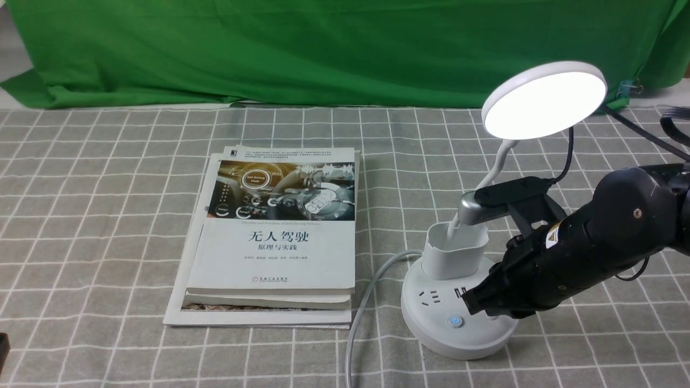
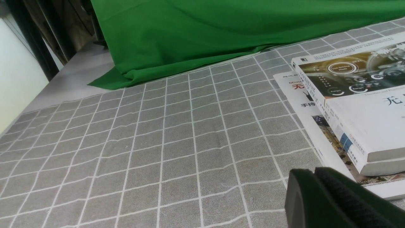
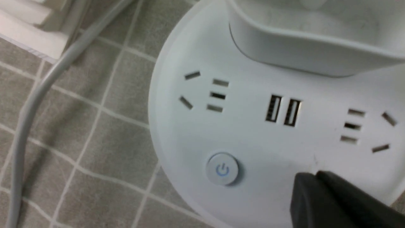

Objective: Turn off the desk lamp on the grey coffee tablecloth by hand.
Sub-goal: 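Press the power button on the lamp base to turn the lamp off with the right gripper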

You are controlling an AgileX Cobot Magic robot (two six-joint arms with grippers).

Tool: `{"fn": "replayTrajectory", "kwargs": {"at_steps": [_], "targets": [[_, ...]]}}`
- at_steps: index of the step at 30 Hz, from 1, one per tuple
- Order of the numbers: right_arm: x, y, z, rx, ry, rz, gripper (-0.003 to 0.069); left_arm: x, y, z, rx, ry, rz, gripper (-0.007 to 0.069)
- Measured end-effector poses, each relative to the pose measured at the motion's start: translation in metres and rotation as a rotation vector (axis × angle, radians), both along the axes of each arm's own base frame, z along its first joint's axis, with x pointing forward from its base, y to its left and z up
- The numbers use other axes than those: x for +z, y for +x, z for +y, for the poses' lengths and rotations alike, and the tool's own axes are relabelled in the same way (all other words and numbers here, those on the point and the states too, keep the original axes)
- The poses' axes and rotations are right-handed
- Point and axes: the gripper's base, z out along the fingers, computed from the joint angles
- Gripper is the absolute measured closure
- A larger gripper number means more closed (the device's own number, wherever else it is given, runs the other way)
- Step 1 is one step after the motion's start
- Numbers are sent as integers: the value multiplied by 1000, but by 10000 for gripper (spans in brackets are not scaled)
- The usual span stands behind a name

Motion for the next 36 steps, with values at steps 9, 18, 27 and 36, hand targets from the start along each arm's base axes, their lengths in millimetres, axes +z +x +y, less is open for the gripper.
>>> {"fn": "replayTrajectory", "kwargs": {"at_steps": [9,18,27,36], "targets": [[-12,3,1,-1,-18,35,600,0,0,0,0,0,0,606],[-13,5,3,1,-21,45,603,0,0,0,0,0,0,606],[9,1,0,-27,23,-24,604,0,0,0,0,0,0,606],[10,2,1,-30,30,-43,608,0,0,0,0,0,0,606]]}}
